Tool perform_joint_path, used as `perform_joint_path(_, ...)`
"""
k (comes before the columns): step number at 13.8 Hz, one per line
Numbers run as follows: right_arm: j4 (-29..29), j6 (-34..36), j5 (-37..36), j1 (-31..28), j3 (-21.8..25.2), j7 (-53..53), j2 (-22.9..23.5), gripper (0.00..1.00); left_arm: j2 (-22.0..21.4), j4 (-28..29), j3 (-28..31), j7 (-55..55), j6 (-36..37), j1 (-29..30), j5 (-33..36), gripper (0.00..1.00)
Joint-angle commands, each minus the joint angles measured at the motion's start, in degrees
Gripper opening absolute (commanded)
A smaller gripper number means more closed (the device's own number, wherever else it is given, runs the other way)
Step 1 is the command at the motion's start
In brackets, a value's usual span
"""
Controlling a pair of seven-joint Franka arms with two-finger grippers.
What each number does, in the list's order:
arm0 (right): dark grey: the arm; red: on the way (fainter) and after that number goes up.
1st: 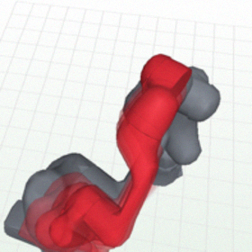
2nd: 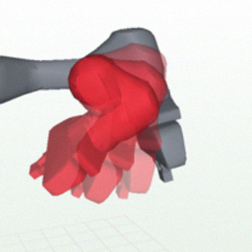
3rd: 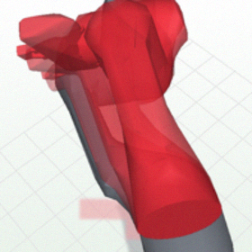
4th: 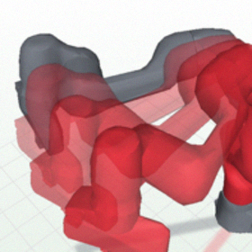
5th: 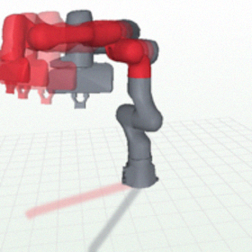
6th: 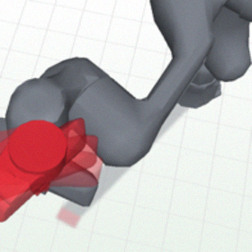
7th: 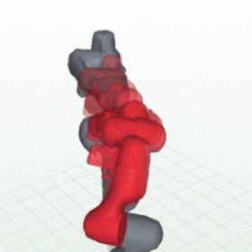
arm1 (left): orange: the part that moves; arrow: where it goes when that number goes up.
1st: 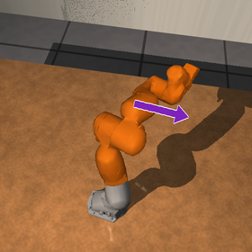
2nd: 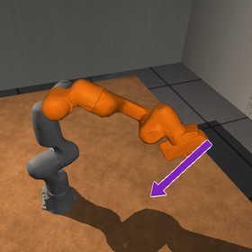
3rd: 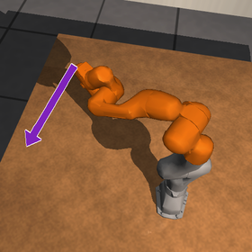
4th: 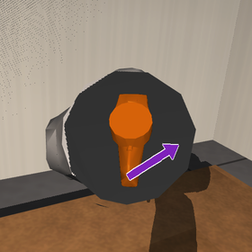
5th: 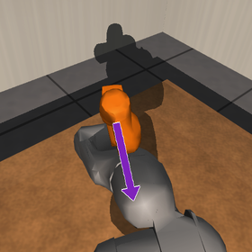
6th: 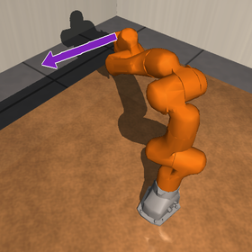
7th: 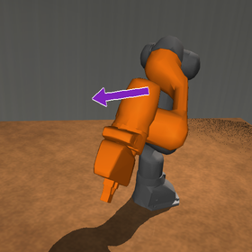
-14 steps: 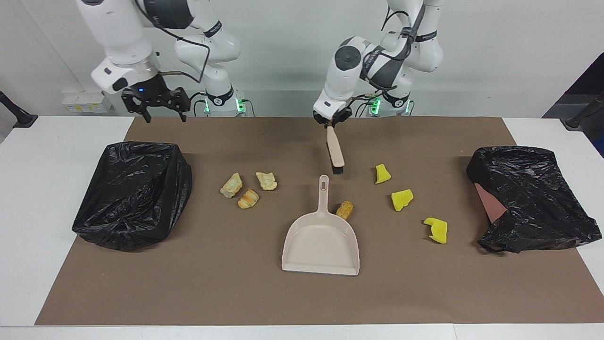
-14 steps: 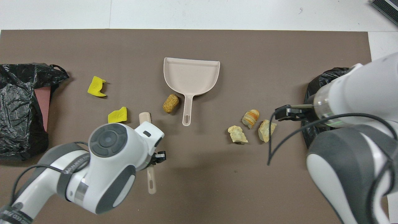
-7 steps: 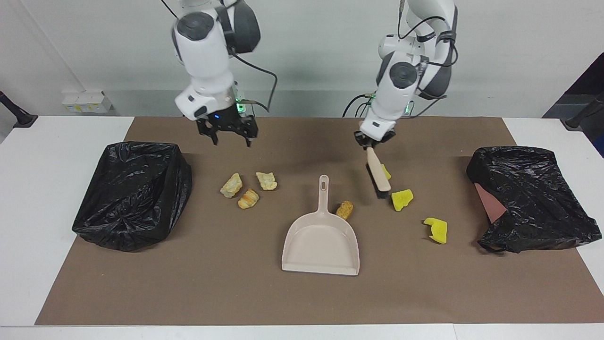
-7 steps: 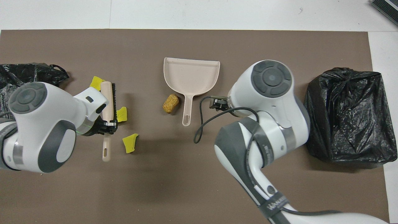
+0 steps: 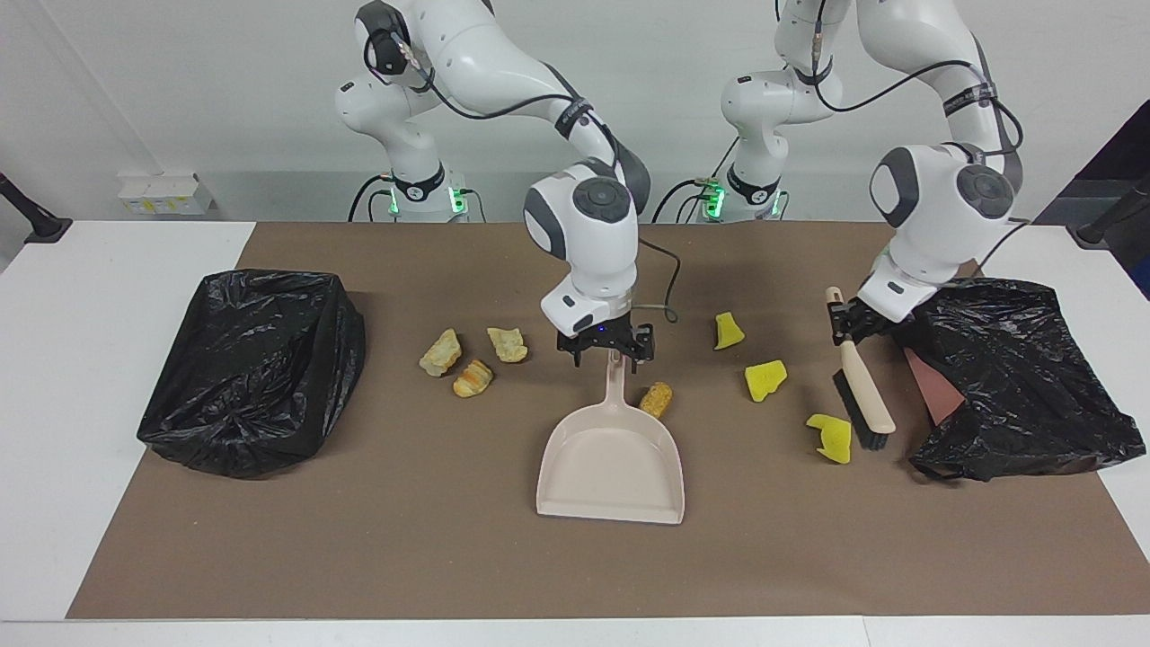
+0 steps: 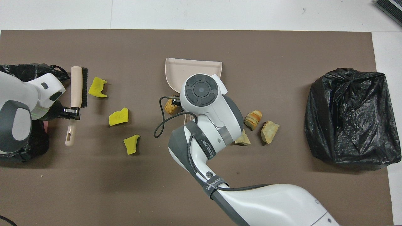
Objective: Sweep and dump trash in bin
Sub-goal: 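Lift the brush with the left gripper while the right gripper grasps the dustpan, then sweep the yellow sponges into the dustpan with the left gripper's brush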
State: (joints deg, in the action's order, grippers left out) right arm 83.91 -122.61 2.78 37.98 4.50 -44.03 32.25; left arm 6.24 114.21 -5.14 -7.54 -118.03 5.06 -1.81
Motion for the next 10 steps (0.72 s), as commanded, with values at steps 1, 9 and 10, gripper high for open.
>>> perform_joint_path(1,-1.47,-0.17,-1.19,0.86,0.25,3.15,1.06,1.00,6.22,-5.13,-0.75,-1.86,-1.41,1.35,3.03,0.00)
perform_joint_path(9,1.34,-1.83,-2.08,1.30,0.25,5.62,0.71,0.02,5.11,-0.94,-1.45,-2.74,4.11,-2.41,3.05,0.00)
perform_joint_path(10,1.61,-2.02,-1.99,1.39,0.25,5.62,0.71,0.00,4.05,0.82,-1.45,-2.74,4.56,-3.47,2.96,0.00)
